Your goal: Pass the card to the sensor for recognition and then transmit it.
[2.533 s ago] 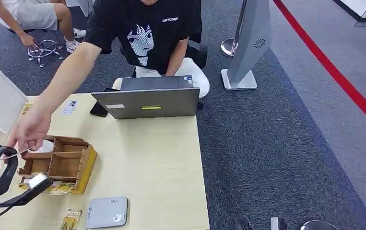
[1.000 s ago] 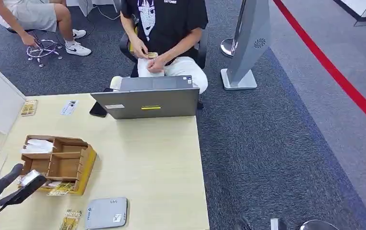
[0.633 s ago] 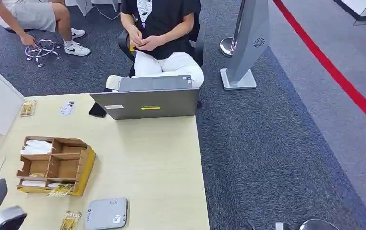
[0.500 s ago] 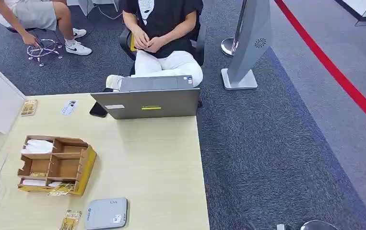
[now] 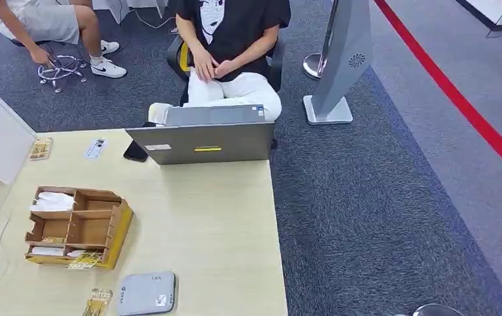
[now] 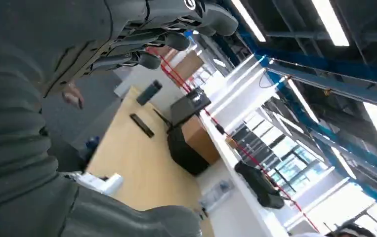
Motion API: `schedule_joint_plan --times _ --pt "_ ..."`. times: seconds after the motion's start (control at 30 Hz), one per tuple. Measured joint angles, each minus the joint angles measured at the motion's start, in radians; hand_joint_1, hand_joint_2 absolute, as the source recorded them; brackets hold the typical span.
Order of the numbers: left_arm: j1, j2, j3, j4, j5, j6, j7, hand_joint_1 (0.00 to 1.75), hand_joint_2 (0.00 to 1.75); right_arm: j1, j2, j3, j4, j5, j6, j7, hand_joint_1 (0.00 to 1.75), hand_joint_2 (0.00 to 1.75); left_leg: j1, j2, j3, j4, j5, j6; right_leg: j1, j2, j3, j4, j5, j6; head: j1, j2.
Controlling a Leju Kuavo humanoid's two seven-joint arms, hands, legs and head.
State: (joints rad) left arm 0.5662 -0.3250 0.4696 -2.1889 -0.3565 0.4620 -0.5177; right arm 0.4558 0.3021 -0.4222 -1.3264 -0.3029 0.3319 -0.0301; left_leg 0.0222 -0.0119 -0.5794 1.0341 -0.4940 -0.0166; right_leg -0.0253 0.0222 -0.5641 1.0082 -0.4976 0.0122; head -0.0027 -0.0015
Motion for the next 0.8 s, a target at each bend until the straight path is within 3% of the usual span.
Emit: schedule_joint_plan --times 0.1,0.17,0.33,0.37,0.4,0.47,0.5,0.53,0.67,0.8 --pt "0.020 -0.011 0.004 0.057 0.008 0.000 0.052 0.00 1.75 0.000 0.000 -0.010 -0.004 -0.002 -0.016 0.000 0.00 1.75 -0.001 0.000 0.000 0.000 0.000 0.000 -0.001 0.000 0.000 0.000 0.000 0.000 0.000 0.000" --pt "0.028 -0.016 0.005 0.116 0.078 0.003 0.119 0.00 1.75 0.002 0.000 -0.011 -0.011 -0.013 -0.032 0.007 0.00 1.75 -0.001 0.000 0.001 0.000 0.000 0.000 -0.001 0.000 0.000 0.000 0.000 0.000 0.000 0.000" --pt "0.044 -0.028 0.005 0.231 0.461 0.006 0.354 0.00 1.75 0.006 0.000 -0.013 -0.030 -0.016 -0.037 0.027 0.00 1.75 0.000 0.000 0.000 0.000 0.000 0.000 0.000 0.000 0.000 0.000 0.000 0.000 0.000 0.000" --pt "0.047 -0.029 0.005 0.252 0.527 0.011 0.408 0.09 1.75 0.006 0.000 -0.015 -0.031 -0.011 -0.030 0.030 0.00 1.75 0.000 0.000 0.000 0.000 0.000 0.000 0.000 0.000 0.001 0.000 0.000 0.000 0.000 0.000" --pt "0.051 -0.031 0.005 0.273 0.587 0.013 0.460 1.75 1.75 0.005 0.000 -0.017 -0.031 -0.002 -0.019 0.032 0.00 1.75 0.000 0.000 0.000 0.000 0.000 0.000 0.000 0.000 0.001 0.000 -0.001 0.000 0.000 0.000" --pt "0.060 -0.034 0.005 0.323 0.692 0.019 0.557 1.75 1.75 0.002 0.000 -0.026 -0.030 0.018 0.009 0.035 0.02 1.75 -0.001 0.000 0.000 0.000 0.000 0.000 0.000 0.000 0.001 0.000 -0.001 0.000 0.000 0.000" --pt "0.063 -0.034 0.005 0.352 0.706 0.030 0.585 1.75 1.75 0.000 0.000 -0.031 -0.029 0.023 0.024 0.035 1.45 1.75 -0.001 0.000 0.000 0.000 0.000 0.000 0.000 0.000 0.001 0.000 -0.001 0.000 0.000 0.000" --pt "0.067 -0.037 0.005 0.374 0.711 0.048 0.613 1.75 1.75 -0.001 0.000 -0.034 -0.029 0.025 0.036 0.035 1.75 1.75 -0.001 0.000 0.001 0.000 0.000 0.000 -0.001 0.000 0.001 0.000 -0.001 0.000 0.000 0.000" --pt "0.084 -0.043 -0.016 0.457 0.690 0.138 0.726 1.75 1.75 -0.002 0.000 -0.039 -0.029 0.019 0.063 0.035 1.75 1.75 -0.001 0.000 0.001 0.000 -0.001 0.000 -0.001 0.000 0.000 -0.001 -0.001 0.001 0.000 0.000" --pt "0.089 -0.046 -0.048 0.512 0.653 0.151 0.773 1.75 1.75 -0.003 0.000 -0.044 -0.029 0.016 0.066 0.032 1.75 1.75 -0.001 -0.001 0.001 0.000 -0.001 0.000 -0.001 -0.001 0.000 -0.001 -0.001 0.001 0.000 0.000"
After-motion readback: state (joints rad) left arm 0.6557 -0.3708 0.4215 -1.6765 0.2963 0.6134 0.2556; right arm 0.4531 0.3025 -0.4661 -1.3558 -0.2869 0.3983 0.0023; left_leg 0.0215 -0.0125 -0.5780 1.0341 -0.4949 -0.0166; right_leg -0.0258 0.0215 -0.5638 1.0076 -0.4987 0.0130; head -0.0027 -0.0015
